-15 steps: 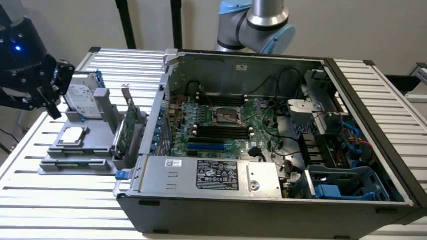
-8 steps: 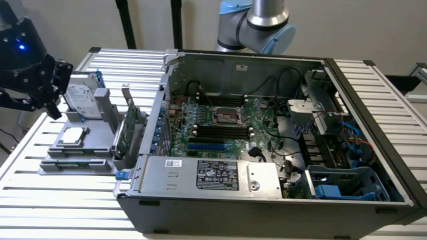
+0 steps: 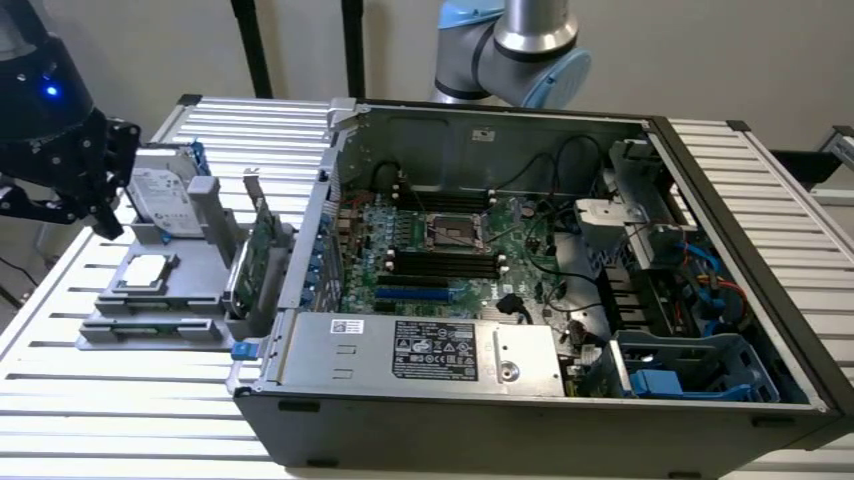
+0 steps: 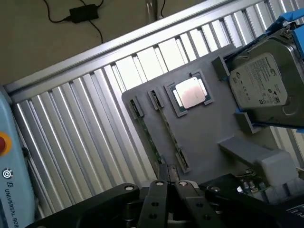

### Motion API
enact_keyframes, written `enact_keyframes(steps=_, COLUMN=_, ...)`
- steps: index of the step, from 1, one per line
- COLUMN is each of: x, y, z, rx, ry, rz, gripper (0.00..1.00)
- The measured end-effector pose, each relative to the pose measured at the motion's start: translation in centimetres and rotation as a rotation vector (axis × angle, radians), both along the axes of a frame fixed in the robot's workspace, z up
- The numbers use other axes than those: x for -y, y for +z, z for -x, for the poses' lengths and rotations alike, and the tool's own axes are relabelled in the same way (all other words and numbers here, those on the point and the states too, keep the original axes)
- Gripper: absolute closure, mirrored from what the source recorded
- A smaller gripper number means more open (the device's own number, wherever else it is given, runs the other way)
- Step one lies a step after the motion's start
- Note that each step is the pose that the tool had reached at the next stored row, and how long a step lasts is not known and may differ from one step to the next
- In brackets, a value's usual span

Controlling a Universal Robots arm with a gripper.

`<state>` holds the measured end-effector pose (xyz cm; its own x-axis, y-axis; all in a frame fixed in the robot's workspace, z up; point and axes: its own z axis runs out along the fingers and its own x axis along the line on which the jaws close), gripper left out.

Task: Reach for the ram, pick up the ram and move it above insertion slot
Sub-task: 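Pick up the ram and move it above insertion slot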

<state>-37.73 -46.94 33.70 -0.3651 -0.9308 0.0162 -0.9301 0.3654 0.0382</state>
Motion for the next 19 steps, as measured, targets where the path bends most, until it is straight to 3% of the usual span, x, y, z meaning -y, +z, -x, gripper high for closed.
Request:
enact_keyframes(steps=13, x=0.00, y=0.00, z=0.00, rx=0.0050, ry=0.237, rz=-0.0022, gripper=0.89)
enact_keyframes(steps=19, x=0.00, y=0.00, z=0.00, rx=0.0143, ry=0.336, rz=-0.0053, gripper=0.89)
